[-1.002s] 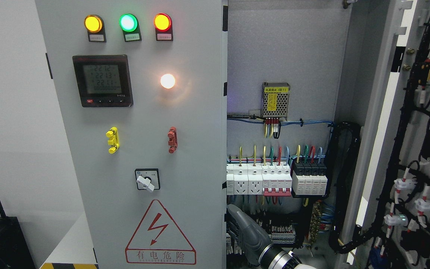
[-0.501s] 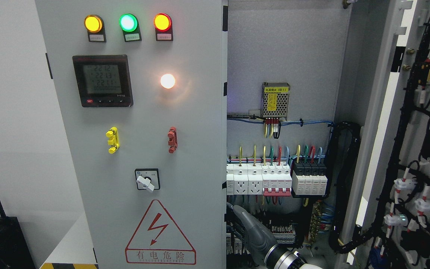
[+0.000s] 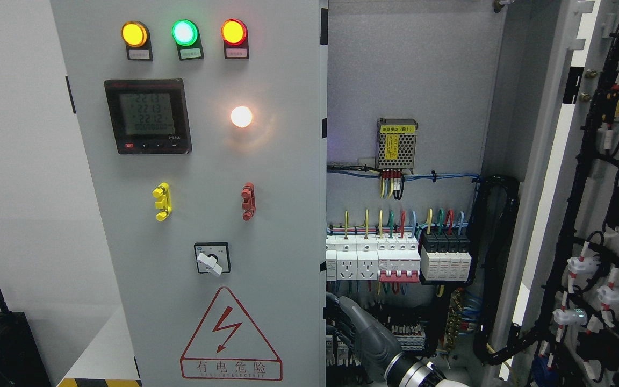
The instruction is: Open door with both hands
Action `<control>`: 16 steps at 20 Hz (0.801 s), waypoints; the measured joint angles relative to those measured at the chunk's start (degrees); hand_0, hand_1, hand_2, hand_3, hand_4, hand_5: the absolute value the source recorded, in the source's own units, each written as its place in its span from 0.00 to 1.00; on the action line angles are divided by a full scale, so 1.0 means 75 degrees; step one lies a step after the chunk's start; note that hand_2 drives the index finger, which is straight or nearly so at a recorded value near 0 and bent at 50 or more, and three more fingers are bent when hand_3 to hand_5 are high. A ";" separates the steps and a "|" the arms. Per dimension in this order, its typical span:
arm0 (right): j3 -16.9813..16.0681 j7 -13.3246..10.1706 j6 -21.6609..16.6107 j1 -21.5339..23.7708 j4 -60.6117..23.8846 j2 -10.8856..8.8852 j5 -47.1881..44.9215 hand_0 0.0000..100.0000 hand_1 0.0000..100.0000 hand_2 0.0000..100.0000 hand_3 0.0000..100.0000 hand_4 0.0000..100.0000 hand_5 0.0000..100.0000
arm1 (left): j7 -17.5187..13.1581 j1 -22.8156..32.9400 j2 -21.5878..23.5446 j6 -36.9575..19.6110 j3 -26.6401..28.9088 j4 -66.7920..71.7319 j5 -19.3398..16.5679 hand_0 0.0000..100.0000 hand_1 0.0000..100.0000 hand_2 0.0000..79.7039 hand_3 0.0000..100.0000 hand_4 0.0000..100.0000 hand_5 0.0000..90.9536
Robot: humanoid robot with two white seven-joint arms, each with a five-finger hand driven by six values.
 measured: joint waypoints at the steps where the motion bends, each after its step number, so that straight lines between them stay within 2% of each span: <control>1: 0.0000 0.0010 0.0000 -0.0014 0.0000 -0.0006 -0.0003 0.38 0.00 0.00 0.00 0.00 0.00 | 0.0000 0.0000 0.0000 0.0000 0.0000 0.0000 0.0000 0.00 0.00 0.00 0.00 0.00 0.00; 16: 0.0015 0.0283 0.0008 -0.0237 0.0021 -0.0031 -0.0018 0.38 0.00 0.00 0.00 0.00 0.00 | 0.0000 -0.0004 0.0000 0.0000 0.0000 0.0000 0.0000 0.00 0.00 0.00 0.00 0.00 0.00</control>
